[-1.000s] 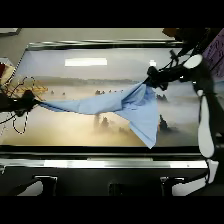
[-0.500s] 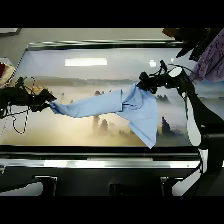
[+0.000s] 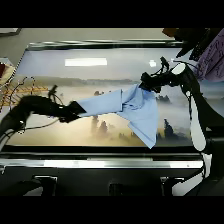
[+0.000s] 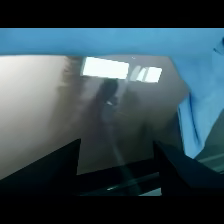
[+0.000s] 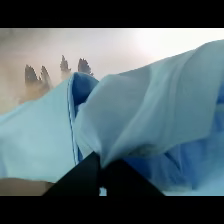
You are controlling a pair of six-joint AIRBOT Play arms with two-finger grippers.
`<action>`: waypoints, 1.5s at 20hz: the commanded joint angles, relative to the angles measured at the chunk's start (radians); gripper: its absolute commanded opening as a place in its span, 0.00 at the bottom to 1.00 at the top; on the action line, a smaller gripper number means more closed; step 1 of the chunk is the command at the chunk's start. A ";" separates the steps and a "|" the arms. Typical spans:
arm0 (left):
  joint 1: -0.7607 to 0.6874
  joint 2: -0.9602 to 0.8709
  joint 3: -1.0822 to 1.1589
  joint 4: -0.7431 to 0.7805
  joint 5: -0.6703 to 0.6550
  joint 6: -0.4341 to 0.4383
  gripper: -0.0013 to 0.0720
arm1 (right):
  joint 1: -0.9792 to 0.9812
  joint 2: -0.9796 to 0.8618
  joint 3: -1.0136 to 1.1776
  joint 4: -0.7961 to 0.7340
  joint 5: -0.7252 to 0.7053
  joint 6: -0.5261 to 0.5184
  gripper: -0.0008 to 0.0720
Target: Fold the clothes and pants, and hang the long-sleeved shirts on hangers.
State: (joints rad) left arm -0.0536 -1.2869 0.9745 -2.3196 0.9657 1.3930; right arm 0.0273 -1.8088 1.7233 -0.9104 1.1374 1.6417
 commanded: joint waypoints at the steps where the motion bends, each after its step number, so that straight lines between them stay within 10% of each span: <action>1: -0.263 -0.061 -0.048 -0.111 -0.264 -0.123 0.76 | 0.001 0.010 0.000 -0.019 0.055 0.000 0.05; 14: -0.577 -0.587 0.447 -0.198 -0.281 -0.168 0.76 | 0.001 0.016 0.000 -0.048 0.121 -0.001 0.05; 30: -0.615 -0.644 0.460 -0.169 -0.330 -0.261 0.76 | 0.001 0.030 0.000 -0.050 0.120 -0.008 0.05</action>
State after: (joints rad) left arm -0.6529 -1.9118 1.4349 -2.4985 0.6605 1.1645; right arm 0.0273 -1.7851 1.7237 -0.9604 1.2575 1.6333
